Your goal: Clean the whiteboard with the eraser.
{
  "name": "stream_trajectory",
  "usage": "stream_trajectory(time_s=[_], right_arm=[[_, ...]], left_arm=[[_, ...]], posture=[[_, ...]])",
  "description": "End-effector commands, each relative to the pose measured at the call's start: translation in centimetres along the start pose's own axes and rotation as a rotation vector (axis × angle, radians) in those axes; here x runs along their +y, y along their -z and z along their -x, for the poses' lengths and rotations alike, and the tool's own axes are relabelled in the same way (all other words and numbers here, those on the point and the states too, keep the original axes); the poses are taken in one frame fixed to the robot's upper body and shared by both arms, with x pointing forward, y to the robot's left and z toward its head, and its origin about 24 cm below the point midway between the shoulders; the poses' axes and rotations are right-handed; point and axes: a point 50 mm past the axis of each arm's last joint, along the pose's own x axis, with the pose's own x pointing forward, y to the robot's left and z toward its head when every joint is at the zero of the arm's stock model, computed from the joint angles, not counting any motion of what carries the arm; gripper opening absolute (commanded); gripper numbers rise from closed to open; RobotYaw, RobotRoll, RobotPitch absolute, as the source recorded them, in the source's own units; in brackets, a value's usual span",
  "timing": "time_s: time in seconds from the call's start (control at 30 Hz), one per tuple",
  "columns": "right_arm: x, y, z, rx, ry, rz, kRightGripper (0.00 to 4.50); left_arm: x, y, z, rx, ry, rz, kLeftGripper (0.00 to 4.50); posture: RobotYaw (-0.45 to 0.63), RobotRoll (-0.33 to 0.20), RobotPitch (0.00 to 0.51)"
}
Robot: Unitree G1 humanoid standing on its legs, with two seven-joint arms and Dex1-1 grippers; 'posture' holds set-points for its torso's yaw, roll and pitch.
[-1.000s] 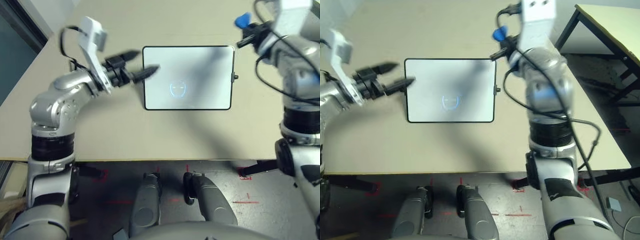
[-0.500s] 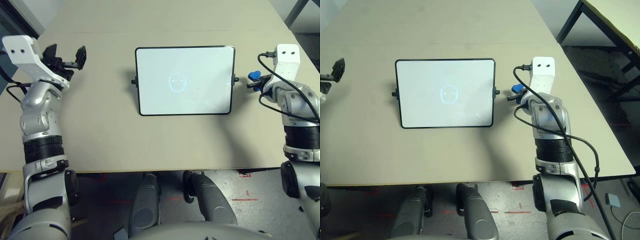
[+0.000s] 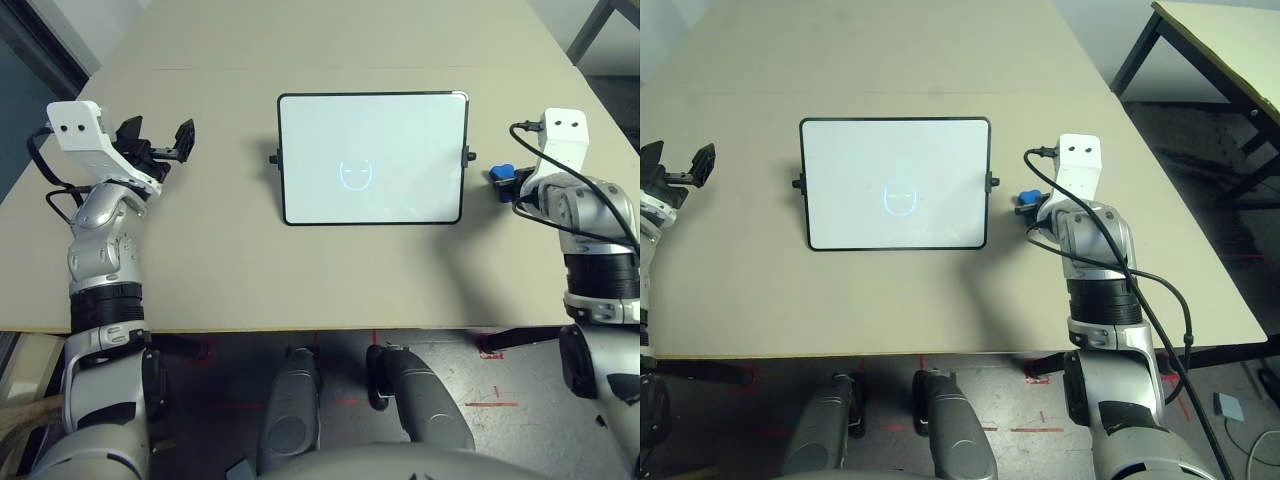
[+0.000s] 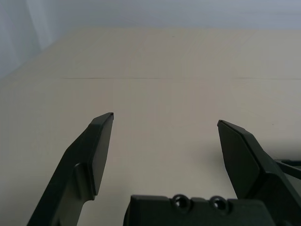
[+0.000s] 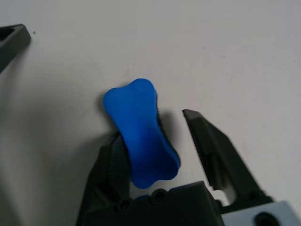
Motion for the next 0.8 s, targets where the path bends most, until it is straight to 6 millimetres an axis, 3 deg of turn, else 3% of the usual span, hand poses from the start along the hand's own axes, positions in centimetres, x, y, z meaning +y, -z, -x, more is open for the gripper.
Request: stream_trajectory(time_s=[0.03, 0.1, 0.23, 0.37, 0.6, 0.8], right_arm=[[-1.2, -0.9, 1.1, -0.054, 0.012, -0.036, 3.97], [-2.1, -1.7, 2.0, -0.087, 0.029, -0.061, 4.46], [-4.3, -2.3, 3.4, -0.151, 0.095, -0.122, 4.46], [-6.4, -3.1, 3.1, -0.385, 0.161, -0.104, 4.46], [-7.4, 1.4, -1.0, -0.567, 0.21, -0.126, 4.46], [-7.4, 4.6, -3.0, -0.57, 0.21, -0.161, 4.46]], left_arm=[[-0.2, 0.2, -0.1, 0.015, 0.01, -0.005, 4.5], [-0.2, 0.1, -0.1, 0.011, 0.009, -0.007, 4.5], [0.0, 0.1, -0.1, 0.012, -0.004, -0.007, 4.5], [0.9, -0.3, -0.1, -0.031, -0.088, -0.045, 4.5], [4.0, 1.3, 1.4, -0.047, -0.303, -0.092, 4.5], [4.4, 3.9, 2.3, 0.034, -0.328, -0.044, 4.5]], posture=[[0.02, 0.0, 0.17], [0.01, 0.0, 0.174], [0.0, 0.0, 0.178], [-0.01, 0.0, 0.175], [0.0, 0.0, 0.157], [0.02, 0.0, 0.141]])
